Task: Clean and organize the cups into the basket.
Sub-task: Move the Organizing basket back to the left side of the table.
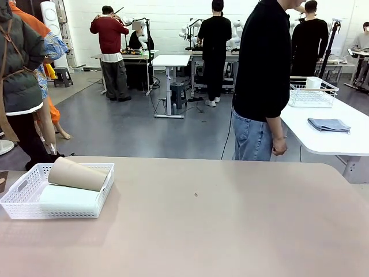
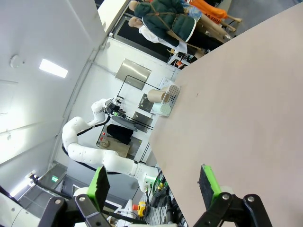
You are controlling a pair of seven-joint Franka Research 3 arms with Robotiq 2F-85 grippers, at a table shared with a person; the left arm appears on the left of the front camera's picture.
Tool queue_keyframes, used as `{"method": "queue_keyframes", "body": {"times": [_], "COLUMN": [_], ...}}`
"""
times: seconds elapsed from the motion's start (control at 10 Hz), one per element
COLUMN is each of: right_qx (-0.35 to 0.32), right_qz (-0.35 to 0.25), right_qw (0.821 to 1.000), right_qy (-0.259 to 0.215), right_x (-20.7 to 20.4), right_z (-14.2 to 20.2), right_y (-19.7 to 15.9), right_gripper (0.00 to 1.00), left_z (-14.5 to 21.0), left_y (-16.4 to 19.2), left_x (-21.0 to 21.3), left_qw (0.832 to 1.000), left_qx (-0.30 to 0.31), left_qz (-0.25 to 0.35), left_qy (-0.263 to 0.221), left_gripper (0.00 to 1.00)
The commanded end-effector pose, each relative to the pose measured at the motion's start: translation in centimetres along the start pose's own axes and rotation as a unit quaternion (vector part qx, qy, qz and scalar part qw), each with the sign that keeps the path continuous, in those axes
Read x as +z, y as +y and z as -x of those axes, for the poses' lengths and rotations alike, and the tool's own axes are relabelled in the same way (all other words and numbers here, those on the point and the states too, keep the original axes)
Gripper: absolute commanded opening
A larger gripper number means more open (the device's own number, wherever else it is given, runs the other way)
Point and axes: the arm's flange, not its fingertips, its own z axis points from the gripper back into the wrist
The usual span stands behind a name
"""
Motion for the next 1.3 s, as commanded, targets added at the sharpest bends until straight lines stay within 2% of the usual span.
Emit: {"method": "queue_keyframes", "body": {"times": [0.0, 0.2, 0.4, 0.7, 1.2], "right_qx": [0.001, 0.001, 0.001, 0.001, 0.001], "right_qz": [0.001, 0.001, 0.001, 0.001, 0.001], "right_qw": [1.0, 1.0, 1.0, 1.0, 1.0], "right_qy": [0.004, 0.004, 0.004, 0.004, 0.004], "right_x": [-0.1, -0.1, -0.1, -0.1, -0.1], "right_z": [-0.1, -0.1, -0.1, -0.1, -0.1], "right_y": [0.2, 0.2, 0.2, 0.2, 0.2], "right_gripper": [1.0, 1.0, 1.0, 1.0, 1.0], "left_z": [0.5, 1.6, 3.5, 6.1, 7.5], "left_y": [1.2, 2.0, 2.0, 1.3, 1.0], "left_x": [3.7, 5.2, 7.2, 8.9, 9.7], "left_qw": [1.0, 0.999, 0.996, 0.994, 0.984], "left_qx": [0.003, -0.012, -0.045, -0.082, -0.13], "left_qz": [0.023, 0.048, 0.062, 0.05, 0.066], "left_qy": [-0.018, -0.013, -0.037, -0.049, -0.101], "left_gripper": [1.0, 1.0, 1.0, 1.0, 1.0]}}
